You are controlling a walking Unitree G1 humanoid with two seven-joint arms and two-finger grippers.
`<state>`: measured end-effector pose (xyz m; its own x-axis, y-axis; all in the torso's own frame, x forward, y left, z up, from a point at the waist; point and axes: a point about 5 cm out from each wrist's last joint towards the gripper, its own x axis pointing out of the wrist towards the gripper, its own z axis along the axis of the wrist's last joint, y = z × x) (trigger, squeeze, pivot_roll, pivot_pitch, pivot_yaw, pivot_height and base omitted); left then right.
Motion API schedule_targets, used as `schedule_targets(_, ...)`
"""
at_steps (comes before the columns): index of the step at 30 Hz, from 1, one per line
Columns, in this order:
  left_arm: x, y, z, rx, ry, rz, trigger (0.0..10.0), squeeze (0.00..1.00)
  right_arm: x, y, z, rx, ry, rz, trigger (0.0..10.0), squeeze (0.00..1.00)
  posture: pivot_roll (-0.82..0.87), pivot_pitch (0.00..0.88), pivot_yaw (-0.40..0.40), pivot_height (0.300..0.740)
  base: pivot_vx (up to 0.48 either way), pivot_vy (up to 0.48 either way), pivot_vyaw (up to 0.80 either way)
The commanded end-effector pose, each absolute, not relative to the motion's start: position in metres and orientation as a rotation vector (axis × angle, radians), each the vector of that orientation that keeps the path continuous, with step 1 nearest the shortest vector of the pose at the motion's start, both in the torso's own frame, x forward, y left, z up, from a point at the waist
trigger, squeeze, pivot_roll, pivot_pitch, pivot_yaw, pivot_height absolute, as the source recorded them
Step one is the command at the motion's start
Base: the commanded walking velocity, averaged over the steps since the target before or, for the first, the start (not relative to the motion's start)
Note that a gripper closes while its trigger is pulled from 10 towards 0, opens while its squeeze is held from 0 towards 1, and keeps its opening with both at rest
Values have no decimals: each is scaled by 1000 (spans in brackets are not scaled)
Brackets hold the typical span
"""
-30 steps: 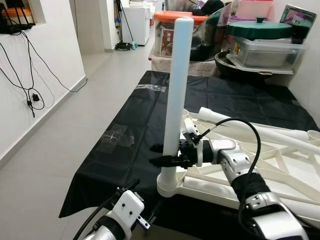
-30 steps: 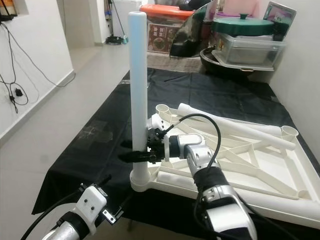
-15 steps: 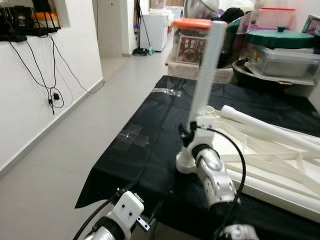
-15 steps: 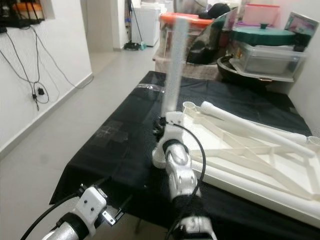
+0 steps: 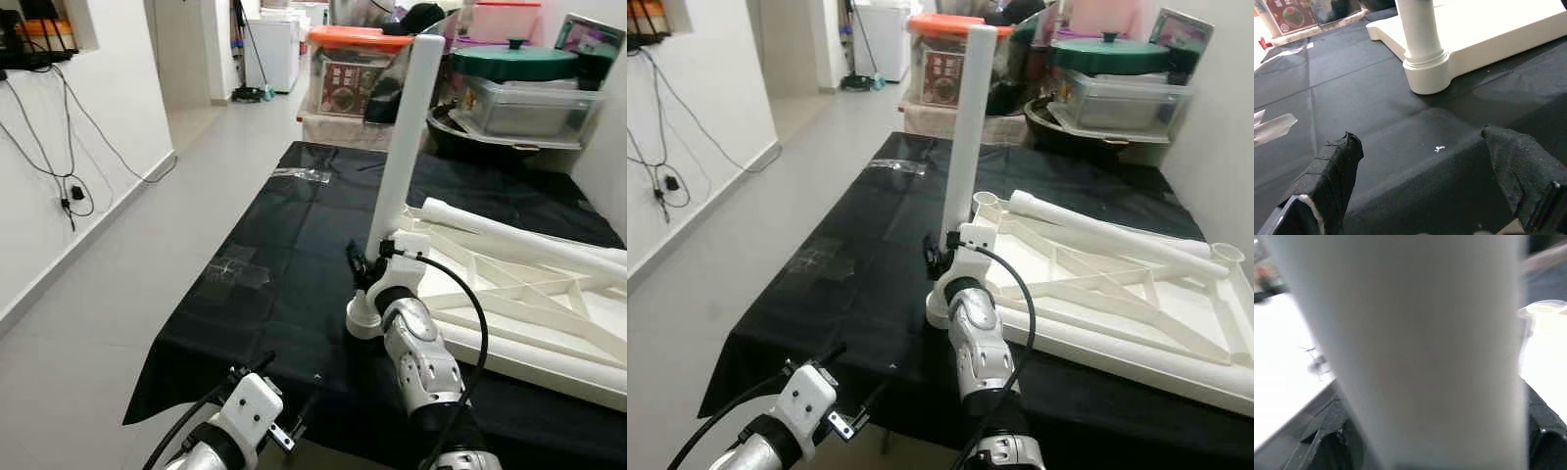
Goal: Building children table
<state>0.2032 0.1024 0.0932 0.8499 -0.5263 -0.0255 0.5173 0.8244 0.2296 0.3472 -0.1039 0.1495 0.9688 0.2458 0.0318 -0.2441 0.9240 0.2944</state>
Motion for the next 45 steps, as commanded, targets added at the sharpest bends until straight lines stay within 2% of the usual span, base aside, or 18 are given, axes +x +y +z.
schedule_targets(1,204,102,94,219,-41,-560,10000,0,350,-90,158,363,2,343,10000,0,96,0,-62,740,0,0,0)
schedule_targets(2,205,102,94,219,-41,-560,10000,0,348,-91,161,288,3,644,10000,0,96,0,-58,740,0,0,0)
schedule_targets(3,205,101,94,219,-42,-561,10000,0,344,-96,161,232,26,826,10000,0,97,0,-59,740,0,0,0)
schedule_targets(4,205,101,94,219,-42,-561,10000,0,344,-96,161,232,26,826,10000,0,97,0,-59,740,0,0,0)
schedule_targets(7,205,101,94,218,-43,-562,10000,0,339,-114,168,140,75,1119,10000,0,96,0,-60,740,0,0,0)
schedule_targets(10,205,101,94,218,-43,-562,10000,0,340,-116,171,122,80,1163,10000,0,96,0,-60,740,0,0,0)
schedule_targets(14,205,100,94,216,-44,-558,10000,0,342,-123,176,76,161,1337,10000,0,111,0,-73,740,0,0,0)
schedule_targets(20,205,101,94,218,-45,-552,10000,0,343,-117,185,74,173,1500,10000,0,115,0,-73,740,0,0,0)
schedule_targets(21,205,101,94,218,-45,-552,10000,0,341,-114,183,36,186,1540,3451,0,115,0,-70,740,0,0,0)
schedule_targets(22,204,101,94,218,-45,-552,10000,0,339,-111,181,11,201,1578,0,0,115,0,-69,740,0,0,0)
schedule_targets(27,204,102,94,221,-44,-555,10000,0,334,-105,174,-21,200,1626,0,0,117,0,-68,740,0,0,0)
schedule_targets(28,204,102,94,221,-44,-556,10000,0,336,-104,170,-18,189,1569,0,0,116,0,-68,740,0,0,0)
schedule_targets(30,203,101,94,220,-42,-558,10000,0,347,-102,162,5,140,1308,0,0,114,0,-71,740,0,0,0)
schedule_targets(34,202,101,93,219,-41,-558,10000,0,354,-103,160,-2,93,1134,0,0,112,0,-68,740,0,0,0)
schedule_targets(37,202,101,93,219,-41,-558,10000,0,355,-103,160,-7,78,1097,0,0,112,0,-68,740,0,0,0)
schedule_targets(40,202,102,93,218,-37,-568,10000,0,367,-134,150,65,62,278,0,0,98,0,-57,740,0,0,0)
schedule_targets(42,202,102,93,218,-36,-571,10000,0,359,-144,146,89,58,40,0,0,100,0,-56,740,0,0,0)
schedule_targets(45,202,102,93,220,-36,-572,10000,0,349,-143,146,131,52,-90,0,0,104,0,-59,740,0,0,0)
